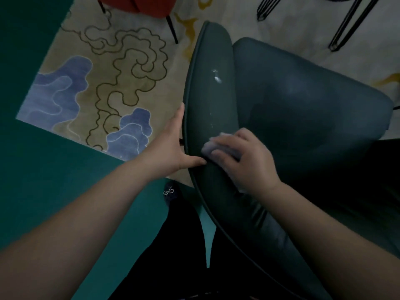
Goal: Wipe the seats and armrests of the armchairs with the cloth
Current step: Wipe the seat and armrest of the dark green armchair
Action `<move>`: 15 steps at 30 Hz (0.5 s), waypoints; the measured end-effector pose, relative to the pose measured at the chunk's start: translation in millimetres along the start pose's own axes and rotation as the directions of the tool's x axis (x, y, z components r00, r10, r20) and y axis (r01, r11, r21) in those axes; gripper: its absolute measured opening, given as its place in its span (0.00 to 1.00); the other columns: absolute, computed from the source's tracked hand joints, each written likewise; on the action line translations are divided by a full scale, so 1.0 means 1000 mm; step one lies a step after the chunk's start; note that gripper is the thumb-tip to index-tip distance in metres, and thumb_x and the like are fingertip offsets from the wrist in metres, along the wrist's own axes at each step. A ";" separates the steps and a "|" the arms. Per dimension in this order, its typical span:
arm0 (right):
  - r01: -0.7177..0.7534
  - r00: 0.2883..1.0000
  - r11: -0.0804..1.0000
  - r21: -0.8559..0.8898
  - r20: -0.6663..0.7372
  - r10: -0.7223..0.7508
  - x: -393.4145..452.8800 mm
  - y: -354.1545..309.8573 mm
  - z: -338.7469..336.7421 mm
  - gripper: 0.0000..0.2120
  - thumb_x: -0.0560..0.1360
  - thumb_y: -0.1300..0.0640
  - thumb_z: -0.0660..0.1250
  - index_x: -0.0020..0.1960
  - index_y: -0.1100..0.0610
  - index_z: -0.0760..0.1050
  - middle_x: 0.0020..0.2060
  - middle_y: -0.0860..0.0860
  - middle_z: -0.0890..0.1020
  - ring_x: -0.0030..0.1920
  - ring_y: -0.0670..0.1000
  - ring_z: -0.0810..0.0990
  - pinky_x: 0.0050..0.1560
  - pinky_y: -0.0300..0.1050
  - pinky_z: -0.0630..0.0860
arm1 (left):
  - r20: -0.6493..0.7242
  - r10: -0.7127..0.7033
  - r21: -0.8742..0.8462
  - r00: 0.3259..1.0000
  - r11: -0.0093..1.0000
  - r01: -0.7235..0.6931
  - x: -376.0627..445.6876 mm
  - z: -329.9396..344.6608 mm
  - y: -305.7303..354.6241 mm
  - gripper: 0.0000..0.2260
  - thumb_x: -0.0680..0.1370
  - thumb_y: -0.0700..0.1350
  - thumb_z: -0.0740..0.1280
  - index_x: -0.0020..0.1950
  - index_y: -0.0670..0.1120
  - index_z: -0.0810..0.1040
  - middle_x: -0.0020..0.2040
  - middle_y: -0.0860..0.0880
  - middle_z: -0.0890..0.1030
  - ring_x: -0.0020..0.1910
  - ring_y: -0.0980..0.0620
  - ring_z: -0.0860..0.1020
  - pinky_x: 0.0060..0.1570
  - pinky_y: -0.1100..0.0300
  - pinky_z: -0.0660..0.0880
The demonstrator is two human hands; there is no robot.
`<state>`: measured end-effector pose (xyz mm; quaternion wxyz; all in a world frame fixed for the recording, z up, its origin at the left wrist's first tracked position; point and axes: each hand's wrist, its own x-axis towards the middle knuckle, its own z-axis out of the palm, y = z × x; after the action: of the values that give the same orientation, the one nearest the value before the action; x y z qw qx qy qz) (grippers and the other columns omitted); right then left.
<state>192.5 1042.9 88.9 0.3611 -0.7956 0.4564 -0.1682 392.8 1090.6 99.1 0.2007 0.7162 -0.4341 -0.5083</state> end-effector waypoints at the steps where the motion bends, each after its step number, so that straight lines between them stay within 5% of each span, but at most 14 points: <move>1: -0.117 0.991 0.993 0.004 -0.059 0.117 0.007 0.007 -0.002 0.12 0.72 0.47 0.70 0.55 0.45 0.81 0.46 0.47 0.76 0.48 0.47 0.78 0.47 0.40 0.73 | 0.011 0.006 0.015 1.000 1.000 -0.006 0.005 -0.005 0.001 0.59 0.63 0.50 0.81 0.78 0.59 0.38 0.78 0.54 0.57 0.74 0.53 0.62 0.70 0.49 0.66; 3: -0.328 0.928 0.943 0.055 -0.168 0.332 0.019 0.019 -0.009 0.12 0.73 0.49 0.70 0.57 0.47 0.81 0.49 0.49 0.77 0.52 0.48 0.78 0.50 0.35 0.70 | 0.033 0.016 0.043 0.999 0.999 -0.018 0.015 -0.015 0.001 0.59 0.64 0.50 0.81 0.78 0.59 0.39 0.79 0.56 0.55 0.74 0.54 0.60 0.71 0.50 0.65; 6: -0.263 0.934 0.954 0.146 -0.210 0.290 0.035 -0.002 0.002 0.13 0.73 0.50 0.71 0.57 0.49 0.81 0.48 0.50 0.78 0.50 0.43 0.76 0.51 0.25 0.67 | 0.085 0.029 0.078 0.996 0.996 -0.035 0.027 -0.026 0.003 0.59 0.63 0.50 0.81 0.78 0.59 0.38 0.78 0.55 0.57 0.73 0.55 0.63 0.71 0.52 0.66; 8: -0.165 0.972 0.981 0.099 -0.152 0.179 0.043 -0.024 0.021 0.13 0.72 0.49 0.71 0.56 0.47 0.81 0.46 0.48 0.77 0.48 0.44 0.77 0.50 0.35 0.73 | 0.115 0.030 0.100 0.993 0.994 -0.042 0.034 -0.029 0.003 0.61 0.63 0.50 0.81 0.78 0.58 0.37 0.78 0.54 0.57 0.72 0.54 0.65 0.69 0.55 0.66; 10: -0.225 0.951 0.970 0.096 -0.195 0.240 0.053 -0.031 0.030 0.13 0.73 0.49 0.71 0.57 0.48 0.81 0.46 0.50 0.77 0.48 0.47 0.78 0.50 0.44 0.76 | 0.134 0.030 0.121 0.991 0.992 -0.046 0.039 -0.031 0.003 0.62 0.62 0.51 0.81 0.78 0.57 0.36 0.78 0.54 0.59 0.71 0.55 0.65 0.66 0.59 0.67; 13: -0.291 0.907 0.951 0.108 -0.286 0.310 0.067 -0.027 0.033 0.13 0.74 0.50 0.70 0.58 0.49 0.80 0.48 0.51 0.77 0.50 0.48 0.78 0.51 0.45 0.75 | 0.134 0.035 0.146 0.990 0.988 -0.054 0.045 -0.033 0.002 0.63 0.61 0.52 0.81 0.77 0.57 0.35 0.77 0.53 0.61 0.67 0.57 0.66 0.58 0.68 0.65; 15: -0.296 0.898 0.950 0.101 -0.311 0.313 0.073 -0.024 0.036 0.13 0.74 0.50 0.70 0.58 0.49 0.80 0.48 0.51 0.77 0.50 0.48 0.78 0.50 0.45 0.75 | 0.138 0.028 0.122 0.990 0.991 -0.045 0.050 -0.033 0.002 0.63 0.61 0.53 0.81 0.77 0.59 0.34 0.76 0.53 0.61 0.69 0.54 0.68 0.62 0.63 0.67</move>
<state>267.0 1003.7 77.6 0.3234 -0.6667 0.6236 -0.2492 427.3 1043.2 86.5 0.1347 0.6831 -0.4907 -0.5238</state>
